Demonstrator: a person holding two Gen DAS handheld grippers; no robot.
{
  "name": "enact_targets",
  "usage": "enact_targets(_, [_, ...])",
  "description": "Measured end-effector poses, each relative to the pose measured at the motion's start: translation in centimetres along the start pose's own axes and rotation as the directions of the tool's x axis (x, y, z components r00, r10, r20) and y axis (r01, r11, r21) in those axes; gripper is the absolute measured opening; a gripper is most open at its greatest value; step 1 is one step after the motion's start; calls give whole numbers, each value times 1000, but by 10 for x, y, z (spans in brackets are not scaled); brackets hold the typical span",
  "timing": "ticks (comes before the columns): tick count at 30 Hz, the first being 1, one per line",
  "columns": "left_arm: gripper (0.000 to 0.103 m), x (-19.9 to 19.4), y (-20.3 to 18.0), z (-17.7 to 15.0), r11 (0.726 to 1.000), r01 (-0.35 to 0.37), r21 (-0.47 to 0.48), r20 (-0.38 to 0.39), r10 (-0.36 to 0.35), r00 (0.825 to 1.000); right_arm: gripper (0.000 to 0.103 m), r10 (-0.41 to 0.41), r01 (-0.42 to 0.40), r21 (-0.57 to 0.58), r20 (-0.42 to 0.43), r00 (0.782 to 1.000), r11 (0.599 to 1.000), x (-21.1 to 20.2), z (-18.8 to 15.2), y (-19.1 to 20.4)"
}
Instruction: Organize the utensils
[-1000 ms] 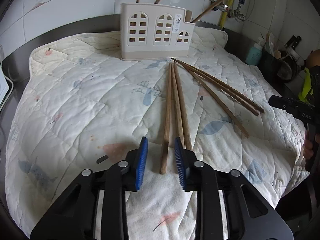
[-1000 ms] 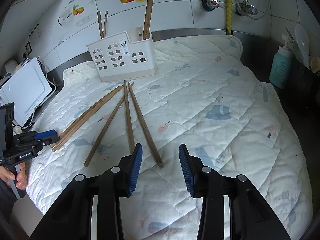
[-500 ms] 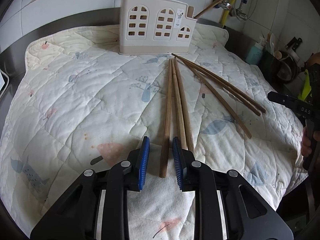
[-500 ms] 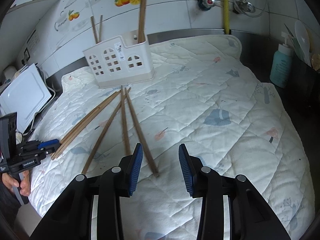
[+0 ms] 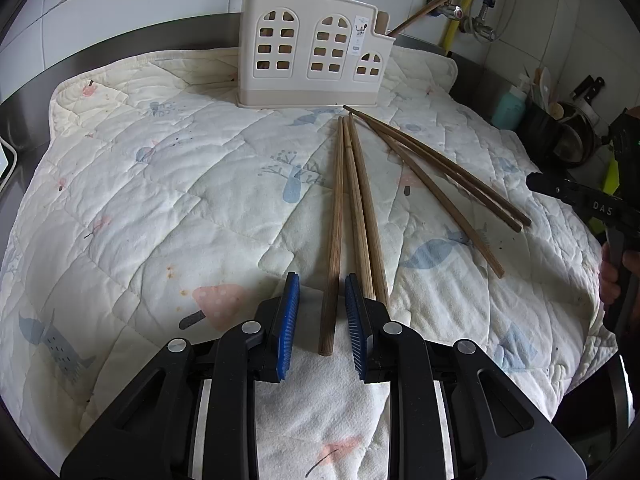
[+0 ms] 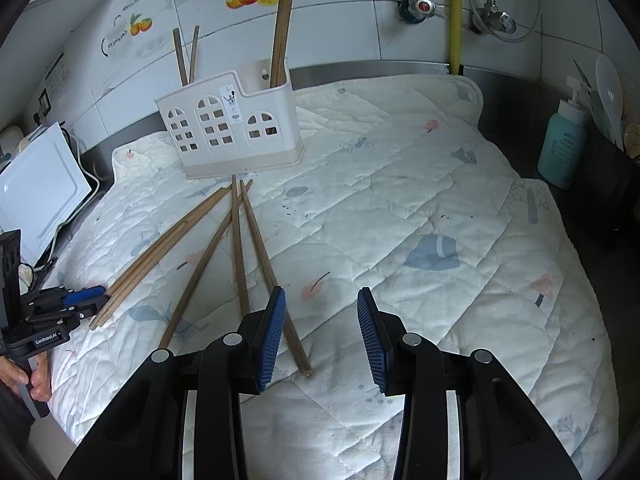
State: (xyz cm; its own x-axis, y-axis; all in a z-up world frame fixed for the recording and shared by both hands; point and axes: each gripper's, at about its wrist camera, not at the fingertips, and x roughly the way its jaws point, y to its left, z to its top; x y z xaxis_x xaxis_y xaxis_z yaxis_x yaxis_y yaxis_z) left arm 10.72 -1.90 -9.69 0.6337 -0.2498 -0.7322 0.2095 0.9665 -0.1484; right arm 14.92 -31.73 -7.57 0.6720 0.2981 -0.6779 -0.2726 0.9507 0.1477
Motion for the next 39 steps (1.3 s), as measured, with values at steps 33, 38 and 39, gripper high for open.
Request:
enact_targets(33, [23, 1, -2, 1, 1000, -10, 6, -2, 10, 1000, 38, 31, -30, 51, -34, 999, 998, 3, -15, 1])
enact_targets(38, [23, 1, -2, 1, 1000, -9, 5, -2, 9, 1000, 38, 34, -32, 52, -36, 999, 998, 4, -15, 1])
enact_targets(39, [23, 1, -2, 1, 1000, -9, 4, -2, 9, 1000, 38, 32, -30, 51, -35, 999, 998, 4, -15, 2])
